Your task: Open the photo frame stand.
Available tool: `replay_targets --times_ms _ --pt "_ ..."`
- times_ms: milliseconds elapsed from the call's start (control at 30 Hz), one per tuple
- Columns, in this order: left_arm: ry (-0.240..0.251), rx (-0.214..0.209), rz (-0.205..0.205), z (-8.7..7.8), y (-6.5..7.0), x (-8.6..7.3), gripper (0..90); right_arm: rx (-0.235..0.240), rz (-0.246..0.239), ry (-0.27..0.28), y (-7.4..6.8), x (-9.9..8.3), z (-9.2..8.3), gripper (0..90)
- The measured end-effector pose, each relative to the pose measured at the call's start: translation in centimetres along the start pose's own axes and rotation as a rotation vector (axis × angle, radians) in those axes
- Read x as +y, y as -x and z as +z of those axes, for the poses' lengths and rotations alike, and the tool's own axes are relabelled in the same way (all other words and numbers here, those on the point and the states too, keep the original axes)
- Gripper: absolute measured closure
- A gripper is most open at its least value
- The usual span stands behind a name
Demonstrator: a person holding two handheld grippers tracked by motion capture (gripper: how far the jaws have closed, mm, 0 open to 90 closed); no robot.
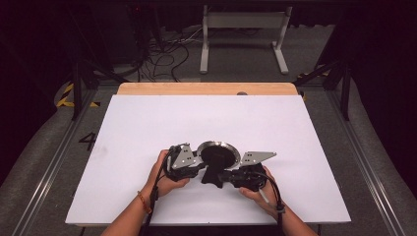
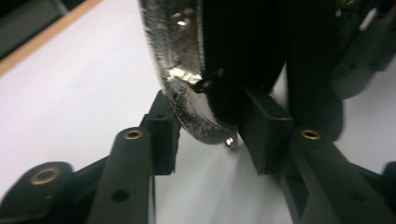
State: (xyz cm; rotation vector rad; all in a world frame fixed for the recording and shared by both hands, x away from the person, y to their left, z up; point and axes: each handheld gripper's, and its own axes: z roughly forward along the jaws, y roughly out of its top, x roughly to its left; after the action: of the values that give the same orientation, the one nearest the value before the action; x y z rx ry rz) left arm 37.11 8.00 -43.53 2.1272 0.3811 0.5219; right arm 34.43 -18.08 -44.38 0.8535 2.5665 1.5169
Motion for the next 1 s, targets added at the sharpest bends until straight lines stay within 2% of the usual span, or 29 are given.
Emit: replay_targets --times_ms 33,67,200,733,833,1000 --pt "0.000 0.000 0.000 0.00 0.00 0.00 68.5 -0.002 0.004 0.002 0.06 -0.05 0.01 80.6" --pt "0.019 0.020 -0.034 -0.22 -0.68 -0.29 70.2 -0.004 0.011 0.003 0.13 -0.07 0.03 79.8" --pt "0.003 0.019 -0.039 -0.03 -0.80 -0.67 71.4 -0.011 0.024 -0.004 0.29 -0.05 0.15 79.5" --pt "-0.012 0.057 -0.023 0.10 -0.64 -0.54 70.5 -0.027 0.036 0.009 0.31 -0.14 -0.02 80.3" --pt "-0.018 0.056 -0.027 0.14 -0.81 -0.72 70.3 -0.042 0.039 -0.001 0.22 -0.39 0.18 74.8" --pt "-0.015 0.049 -0.036 0.15 -0.87 -0.79 70.5 -0.040 0.037 -0.023 0.31 -0.72 0.36 72.3"
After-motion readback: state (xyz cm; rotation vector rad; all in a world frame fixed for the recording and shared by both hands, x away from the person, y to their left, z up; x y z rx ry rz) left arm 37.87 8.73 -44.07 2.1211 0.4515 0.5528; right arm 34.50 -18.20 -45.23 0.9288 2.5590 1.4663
